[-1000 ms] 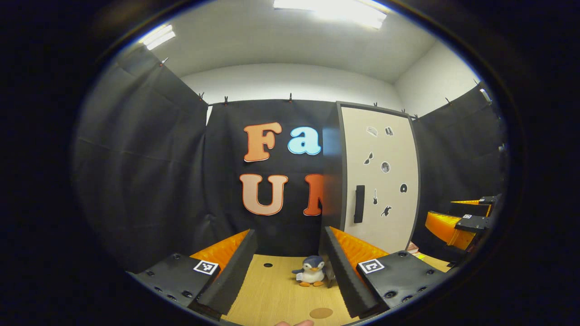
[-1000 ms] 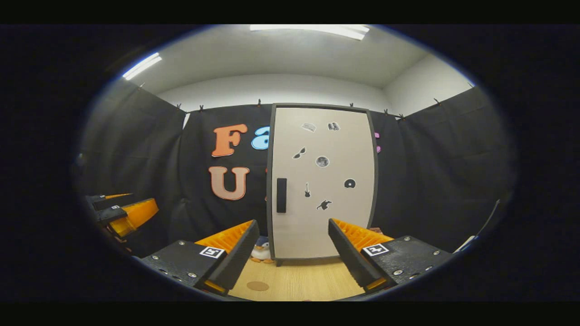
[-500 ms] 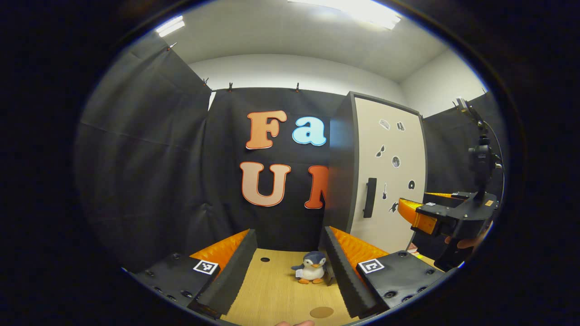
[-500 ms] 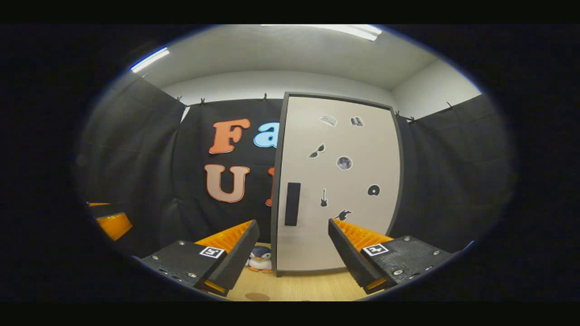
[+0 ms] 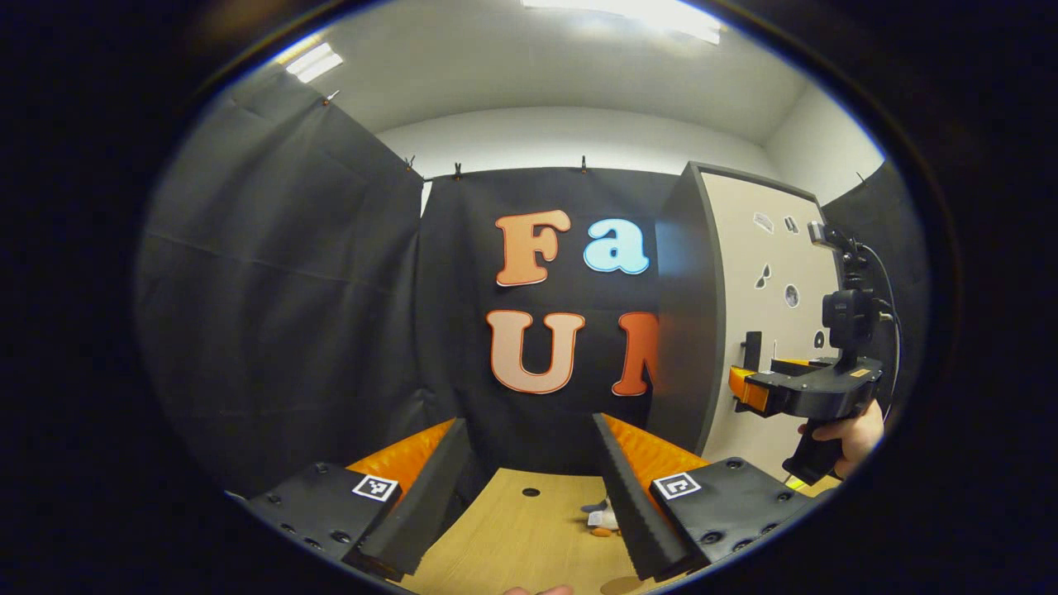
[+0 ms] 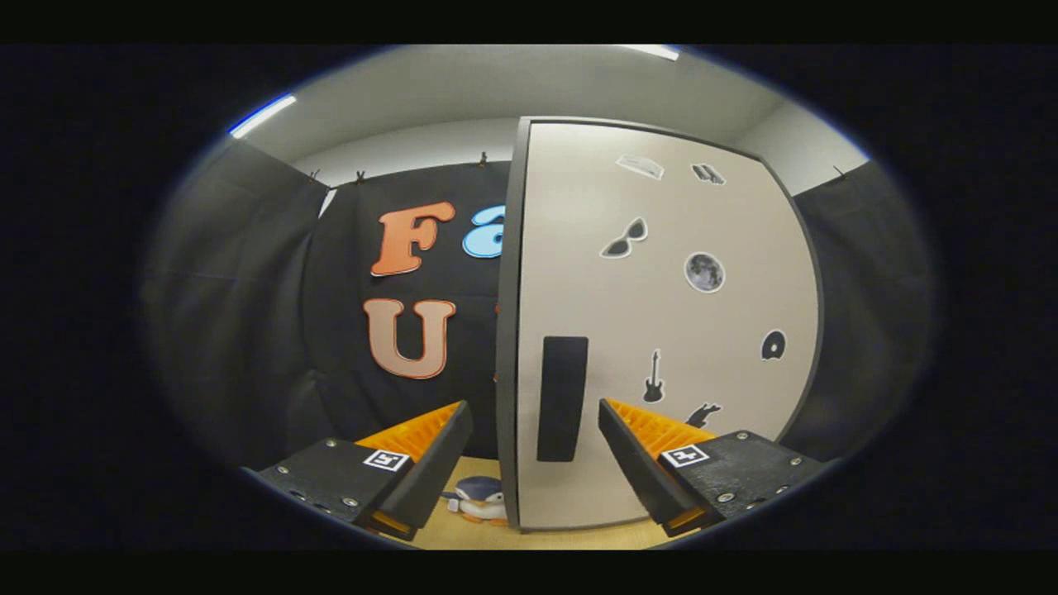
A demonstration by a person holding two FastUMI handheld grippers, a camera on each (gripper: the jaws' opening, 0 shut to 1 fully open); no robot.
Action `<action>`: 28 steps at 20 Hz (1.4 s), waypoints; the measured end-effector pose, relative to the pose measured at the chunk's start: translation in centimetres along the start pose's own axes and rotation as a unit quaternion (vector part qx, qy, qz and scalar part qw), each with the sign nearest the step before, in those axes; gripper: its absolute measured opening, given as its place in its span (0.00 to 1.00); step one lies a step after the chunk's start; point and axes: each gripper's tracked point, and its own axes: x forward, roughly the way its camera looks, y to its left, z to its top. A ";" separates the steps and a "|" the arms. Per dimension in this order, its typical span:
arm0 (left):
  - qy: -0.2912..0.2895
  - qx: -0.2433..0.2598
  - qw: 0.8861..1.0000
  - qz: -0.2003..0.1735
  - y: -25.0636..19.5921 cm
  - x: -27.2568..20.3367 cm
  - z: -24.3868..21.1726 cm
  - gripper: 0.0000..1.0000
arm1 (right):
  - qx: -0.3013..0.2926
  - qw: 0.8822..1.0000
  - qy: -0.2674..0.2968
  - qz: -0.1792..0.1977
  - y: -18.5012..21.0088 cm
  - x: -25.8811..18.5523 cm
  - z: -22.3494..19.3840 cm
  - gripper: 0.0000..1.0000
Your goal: Open the cabinet door with the right hand, grasp the bottle in the cabinet with the left hand and place it on the coaster, then close the cabinet door with the right hand.
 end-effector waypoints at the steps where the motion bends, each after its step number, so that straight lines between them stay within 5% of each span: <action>1: 0.003 0.004 1.000 0.006 0.2 0.4 -0.3 0.94 | 0.003 1.000 -0.001 -0.005 -0.5 0.8 -0.2 0.95; 3: 0.009 0.010 1.000 0.013 0.4 0.6 -0.7 0.94 | 0.005 1.000 -0.001 -0.007 -0.8 1.9 -0.4 0.94; 6: 0.017 0.010 1.000 0.014 0.3 1.1 -1.4 0.99 | -0.001 1.000 0.011 -0.019 -1.8 2.8 -1.1 0.78; 9: 0.021 0.008 1.000 0.007 -0.3 1.9 -1.9 0.96 | 0.017 1.000 0.018 -0.017 -1.7 2.8 -1.5 0.41; 10: 0.023 0.007 1.000 0.004 -0.5 1.8 -2.1 0.94 | 0.015 1.000 0.018 -0.018 -1.6 2.7 -1.5 0.37; 15: 0.023 -0.001 1.000 -0.013 -0.7 1.6 -2.1 0.94 | 0.019 0.999 0.034 -0.027 -1.6 1.6 -1.5 0.27; 27: 0.010 -0.002 0.997 -0.077 -3.6 -3.4 -0.9 0.96 | 0.041 0.999 0.024 -0.026 -2.9 -2.8 -1.2 0.22; 28: 0.011 -0.001 0.996 -0.083 -4.0 -3.7 -1.0 0.96 | 0.050 0.998 0.024 -0.028 -2.9 -3.1 -1.3 0.28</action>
